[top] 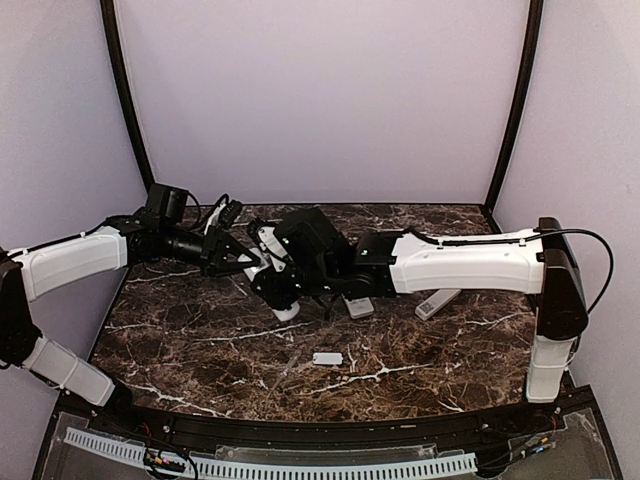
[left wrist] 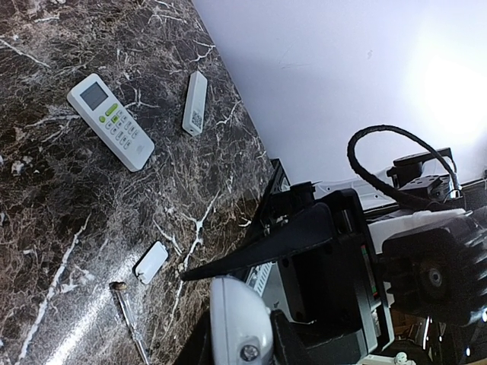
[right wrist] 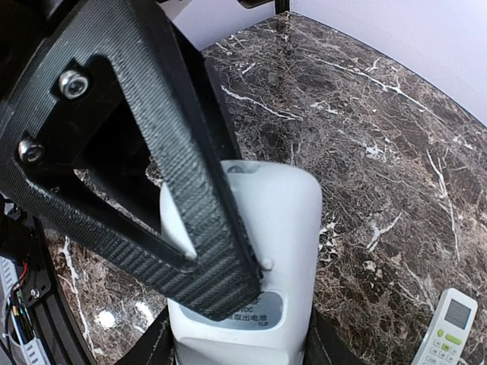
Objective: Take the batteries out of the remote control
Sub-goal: Pass from the left arm to the right, then place the remote control without the battery cover at the center of the board.
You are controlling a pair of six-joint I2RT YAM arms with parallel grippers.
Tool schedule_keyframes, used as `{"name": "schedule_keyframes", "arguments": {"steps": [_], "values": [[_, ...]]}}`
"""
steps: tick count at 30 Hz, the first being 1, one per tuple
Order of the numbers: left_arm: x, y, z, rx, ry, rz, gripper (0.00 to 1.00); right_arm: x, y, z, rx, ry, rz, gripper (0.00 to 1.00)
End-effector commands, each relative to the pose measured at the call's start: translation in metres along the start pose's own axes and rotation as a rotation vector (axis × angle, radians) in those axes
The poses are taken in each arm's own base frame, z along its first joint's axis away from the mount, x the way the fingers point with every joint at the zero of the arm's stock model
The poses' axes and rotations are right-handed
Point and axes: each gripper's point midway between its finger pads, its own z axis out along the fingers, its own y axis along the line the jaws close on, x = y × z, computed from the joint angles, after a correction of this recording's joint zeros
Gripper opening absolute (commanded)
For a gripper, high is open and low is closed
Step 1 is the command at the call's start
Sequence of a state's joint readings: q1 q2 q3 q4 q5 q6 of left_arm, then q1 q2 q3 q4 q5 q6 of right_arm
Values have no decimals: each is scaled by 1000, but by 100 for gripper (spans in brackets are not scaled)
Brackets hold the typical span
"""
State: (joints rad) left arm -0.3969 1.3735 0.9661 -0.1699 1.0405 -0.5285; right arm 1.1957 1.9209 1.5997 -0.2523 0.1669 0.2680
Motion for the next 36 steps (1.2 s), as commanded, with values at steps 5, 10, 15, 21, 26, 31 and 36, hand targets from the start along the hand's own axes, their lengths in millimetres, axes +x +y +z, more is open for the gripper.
{"name": "schedule_keyframes", "arguments": {"steps": [5,10,15,21,26,31,36], "values": [[-10,-11,-6,-11,-59,69,54,-2,0,2,0,-6,99,27],[-32,-4,-38,-160,-236,151,76,4,-33,-1,58,2,226,25],[-59,9,-105,-384,-485,216,78,24,-67,12,143,57,365,25],[-71,0,-179,-728,-725,353,81,38,-90,38,226,108,454,27],[-63,0,-200,-825,-804,388,82,55,-99,63,292,172,504,28],[-57,8,-201,-853,-793,363,82,74,-105,81,349,223,562,29],[-57,8,-199,-843,-782,360,82,92,-107,92,391,289,597,30]]}}
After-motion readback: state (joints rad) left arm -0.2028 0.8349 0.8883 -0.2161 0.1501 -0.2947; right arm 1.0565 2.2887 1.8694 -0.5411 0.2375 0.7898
